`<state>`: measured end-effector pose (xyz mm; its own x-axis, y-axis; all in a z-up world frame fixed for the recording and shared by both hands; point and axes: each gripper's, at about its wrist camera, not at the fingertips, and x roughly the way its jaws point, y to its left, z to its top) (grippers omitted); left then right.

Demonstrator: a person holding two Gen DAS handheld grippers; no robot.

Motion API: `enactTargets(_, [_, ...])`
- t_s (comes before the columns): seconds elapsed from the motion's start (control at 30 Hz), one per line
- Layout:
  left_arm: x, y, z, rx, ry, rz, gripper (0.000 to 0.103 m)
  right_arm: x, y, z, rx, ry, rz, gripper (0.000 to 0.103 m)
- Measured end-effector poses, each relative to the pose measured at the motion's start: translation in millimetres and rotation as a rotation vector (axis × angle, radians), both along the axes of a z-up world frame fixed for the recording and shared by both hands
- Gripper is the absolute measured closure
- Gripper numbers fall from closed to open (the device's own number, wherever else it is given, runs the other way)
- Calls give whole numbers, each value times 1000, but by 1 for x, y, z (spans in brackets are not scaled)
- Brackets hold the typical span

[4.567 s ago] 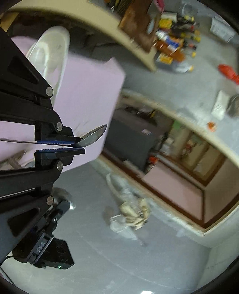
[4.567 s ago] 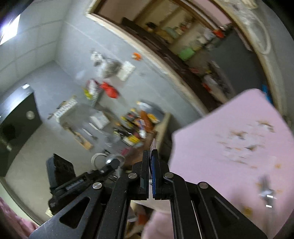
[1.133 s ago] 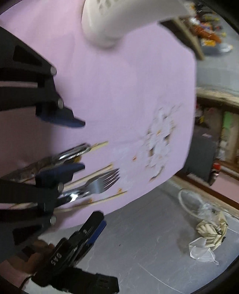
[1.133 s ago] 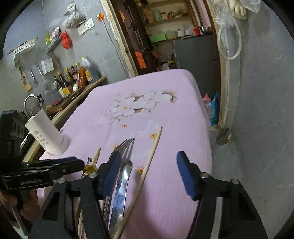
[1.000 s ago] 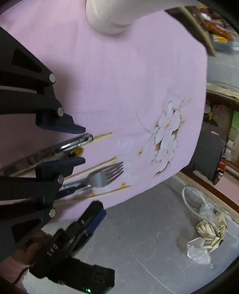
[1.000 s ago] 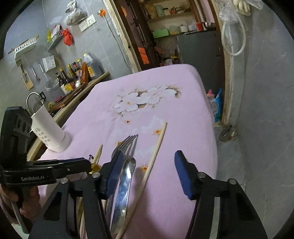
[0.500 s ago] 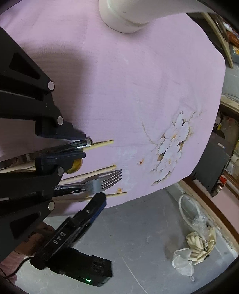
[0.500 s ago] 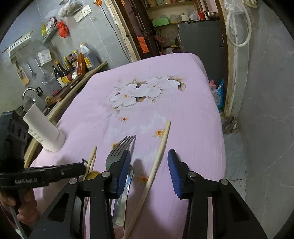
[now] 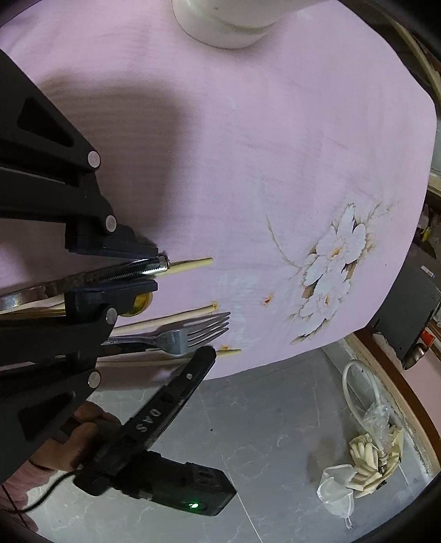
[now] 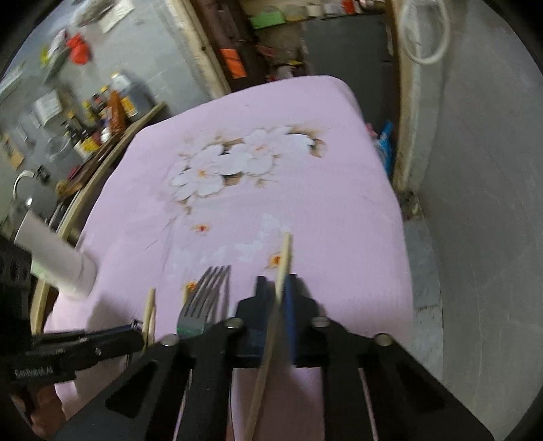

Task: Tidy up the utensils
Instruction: 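Grasp a silver spoon with the left gripper while the right gripper grasps a wooden chopstick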

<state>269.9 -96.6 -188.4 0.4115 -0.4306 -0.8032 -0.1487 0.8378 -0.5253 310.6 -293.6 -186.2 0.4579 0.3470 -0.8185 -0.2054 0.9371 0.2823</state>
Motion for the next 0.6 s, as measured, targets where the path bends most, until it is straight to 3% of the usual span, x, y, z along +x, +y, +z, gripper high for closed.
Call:
enactTargets(0.1, [-6,2,4,14,-7,2,92,3,-2,-2,30,31,-24,99])
enactTargets(0.2, [-13,9,13,14,-25,11,93,1,-7,2,121,37,-43,99])
enactTargets(0.43, [-35,26,42,16,-89,31,94,-20,-20,36,328,-50,-84,99])
enactTargets(0.6, [-53,30,67,40,-165,39,96,-43,-15,64,375,-144,-75,99])
